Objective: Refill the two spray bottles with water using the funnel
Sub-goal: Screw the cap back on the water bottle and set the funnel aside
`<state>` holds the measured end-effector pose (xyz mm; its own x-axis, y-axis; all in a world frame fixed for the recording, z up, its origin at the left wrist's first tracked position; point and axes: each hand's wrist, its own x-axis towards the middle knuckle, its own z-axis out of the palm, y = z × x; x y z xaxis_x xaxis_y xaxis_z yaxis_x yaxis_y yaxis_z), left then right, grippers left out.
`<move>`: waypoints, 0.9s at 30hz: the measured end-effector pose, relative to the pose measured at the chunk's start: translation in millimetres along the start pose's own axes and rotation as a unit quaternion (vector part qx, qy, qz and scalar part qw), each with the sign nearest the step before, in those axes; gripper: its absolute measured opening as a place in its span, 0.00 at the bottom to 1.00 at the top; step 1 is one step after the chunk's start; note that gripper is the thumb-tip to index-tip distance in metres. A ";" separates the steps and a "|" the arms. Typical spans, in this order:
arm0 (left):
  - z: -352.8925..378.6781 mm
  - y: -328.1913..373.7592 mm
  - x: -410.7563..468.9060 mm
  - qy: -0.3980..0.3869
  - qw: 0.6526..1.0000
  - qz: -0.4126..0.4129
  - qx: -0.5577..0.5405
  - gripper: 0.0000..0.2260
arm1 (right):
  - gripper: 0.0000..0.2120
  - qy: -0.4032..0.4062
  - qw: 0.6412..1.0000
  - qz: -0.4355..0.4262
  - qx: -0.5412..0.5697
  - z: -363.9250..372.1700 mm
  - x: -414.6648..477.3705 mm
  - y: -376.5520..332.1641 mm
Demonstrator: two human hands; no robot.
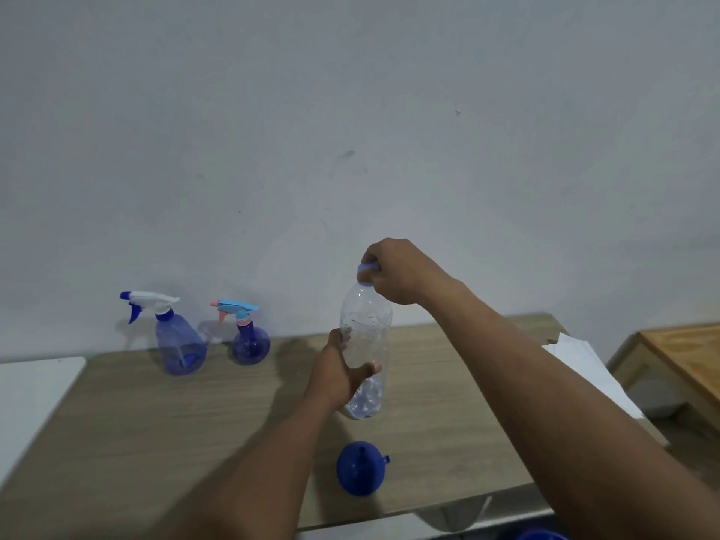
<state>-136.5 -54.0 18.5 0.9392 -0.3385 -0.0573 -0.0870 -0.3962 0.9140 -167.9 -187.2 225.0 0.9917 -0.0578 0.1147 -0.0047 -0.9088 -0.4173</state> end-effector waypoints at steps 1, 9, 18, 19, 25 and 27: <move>0.5 -0.9 0.6 0.001 1.000 -0.006 -0.006 0.28 | 0.09 -0.011 1.000 -0.004 0.006 -2.5 0.3 0.0; -4.6 4.8 -5.4 0.000 1.000 0.009 0.011 0.34 | 0.12 -0.058 0.998 -0.028 0.018 -13.1 3.9 6.7; -2.8 5.7 -7.8 0.008 1.000 0.010 0.017 0.34 | 0.14 0.070 0.988 -0.019 -0.137 18.1 3.5 5.3; -2.8 4.8 -8.2 0.009 1.000 0.014 0.016 0.34 | 0.16 0.092 0.984 -0.014 -0.152 20.6 1.9 5.6; -2.6 9.9 -11.7 0.010 0.999 -0.007 0.039 0.37 | 0.20 0.100 0.995 -0.012 0.001 36.5 -4.4 24.0; -0.7 10.4 -12.0 0.014 0.999 -0.013 0.037 0.37 | 0.15 0.048 0.989 -0.017 0.140 39.3 -6.9 28.4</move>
<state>-148.5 -53.5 29.0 0.9502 -0.3037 -0.0693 -0.0849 -0.4665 0.8805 -169.8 -196.4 177.0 0.9738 -0.0814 0.2125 0.0769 -0.7612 -0.6440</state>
